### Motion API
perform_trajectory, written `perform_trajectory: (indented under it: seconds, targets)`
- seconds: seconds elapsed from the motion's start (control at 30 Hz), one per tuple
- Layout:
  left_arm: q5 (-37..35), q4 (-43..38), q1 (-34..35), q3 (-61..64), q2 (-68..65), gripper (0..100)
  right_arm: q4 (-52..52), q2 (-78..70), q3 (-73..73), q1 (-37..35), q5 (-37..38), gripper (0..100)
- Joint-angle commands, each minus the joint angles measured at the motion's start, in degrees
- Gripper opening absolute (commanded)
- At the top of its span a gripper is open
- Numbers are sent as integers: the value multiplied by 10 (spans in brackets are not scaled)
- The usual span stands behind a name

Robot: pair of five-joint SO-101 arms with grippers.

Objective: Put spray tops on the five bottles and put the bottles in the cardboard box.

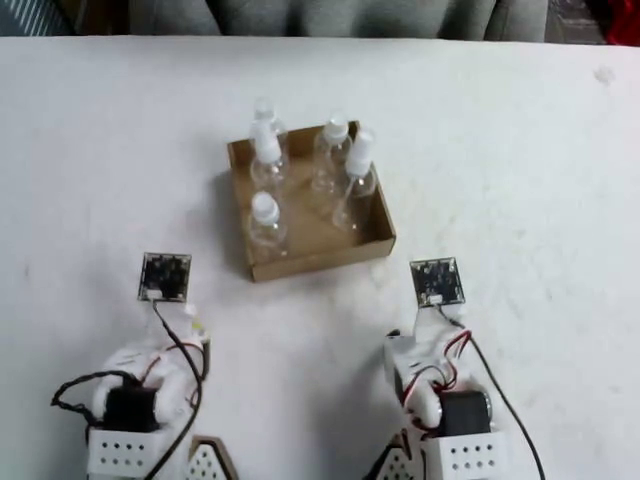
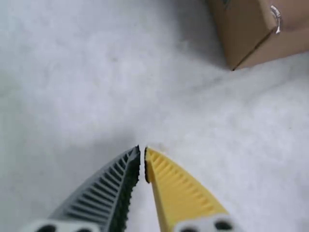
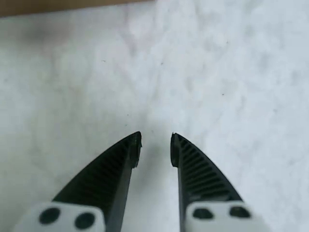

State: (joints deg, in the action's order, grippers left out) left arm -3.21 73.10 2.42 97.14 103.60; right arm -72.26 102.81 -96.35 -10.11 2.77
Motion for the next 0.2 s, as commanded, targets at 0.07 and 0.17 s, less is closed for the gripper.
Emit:
perform_trajectory:
  seconds: [0.07,0.17]
  targets:
    - [4,3,-4,-2,4,20,-3,4,-5,2,2,67]
    - [4,3,-4,-2,4,20,-3,4,-5,2,2,67]
